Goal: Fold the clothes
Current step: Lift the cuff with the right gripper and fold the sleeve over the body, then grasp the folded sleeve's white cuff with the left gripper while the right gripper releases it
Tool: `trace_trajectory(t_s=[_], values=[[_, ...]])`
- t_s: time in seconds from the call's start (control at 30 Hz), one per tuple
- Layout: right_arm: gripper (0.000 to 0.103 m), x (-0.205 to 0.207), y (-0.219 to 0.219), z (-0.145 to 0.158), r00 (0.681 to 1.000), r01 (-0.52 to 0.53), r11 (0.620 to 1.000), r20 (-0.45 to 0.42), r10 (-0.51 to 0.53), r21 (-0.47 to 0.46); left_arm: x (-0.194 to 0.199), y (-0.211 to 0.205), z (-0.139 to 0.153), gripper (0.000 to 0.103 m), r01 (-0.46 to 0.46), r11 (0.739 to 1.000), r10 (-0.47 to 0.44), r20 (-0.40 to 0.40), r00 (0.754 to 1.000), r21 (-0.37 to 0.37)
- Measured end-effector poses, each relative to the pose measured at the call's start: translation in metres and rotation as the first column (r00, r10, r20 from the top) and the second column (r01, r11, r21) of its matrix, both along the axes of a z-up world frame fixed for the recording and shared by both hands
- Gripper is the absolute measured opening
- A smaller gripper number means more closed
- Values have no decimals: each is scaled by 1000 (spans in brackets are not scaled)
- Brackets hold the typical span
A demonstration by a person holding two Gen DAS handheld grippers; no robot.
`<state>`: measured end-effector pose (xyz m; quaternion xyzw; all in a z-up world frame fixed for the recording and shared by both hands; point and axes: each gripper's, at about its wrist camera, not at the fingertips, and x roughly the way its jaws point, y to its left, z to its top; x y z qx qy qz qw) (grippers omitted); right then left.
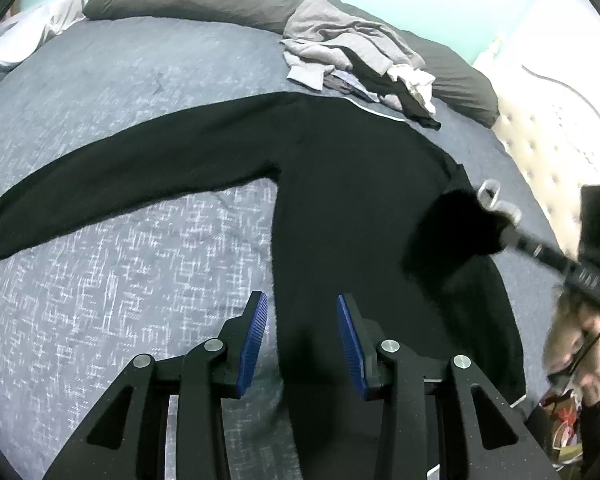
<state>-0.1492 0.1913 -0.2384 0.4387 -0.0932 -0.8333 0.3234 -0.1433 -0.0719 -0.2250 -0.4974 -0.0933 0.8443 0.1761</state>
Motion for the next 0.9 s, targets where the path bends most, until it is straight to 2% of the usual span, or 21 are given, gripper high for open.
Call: trace_trajectory(t_s=[0.1,0.17,0.27,0.43,0.57,0.67,0.77,0.8,0.9], values=[[5,7,-12,-25,999,-15,999,37,13,44,0,-2,-3,40,-1,1000,1,5,1000,-2],[5,12,-10,-34,999,-13,999,52,10,41,0,-2,-4,40,0,1000,0,7,1000,-1],[5,19,-12,-33,999,-18,999,50,16,37,-1,2,-6,40,9,1000,-9,9,1000,0],[5,31,-25,-21,994,-99,995,35,99,6,-2,8,-10,40,16,1000,-16,21,1000,2],[5,39,-39,-37,988,-143,989,73,140,45,-1,15,-12,41,22,1000,-23,29,999,3],[7,39,-40,-57,985,-133,989,121,125,57,1,23,-11,42,41,999,-41,30,999,-3],[10,39,-32,-63,988,-83,995,133,75,53,1,32,-13,45,65,998,-64,36,997,-19],[15,39,-27,-62,990,-66,997,129,60,43,1,35,-14,46,73,997,-73,41,997,-21],[44,46,1,-50,996,9,1000,86,-7,-19,1,47,-20,46,105,994,-103,50,993,-28]])
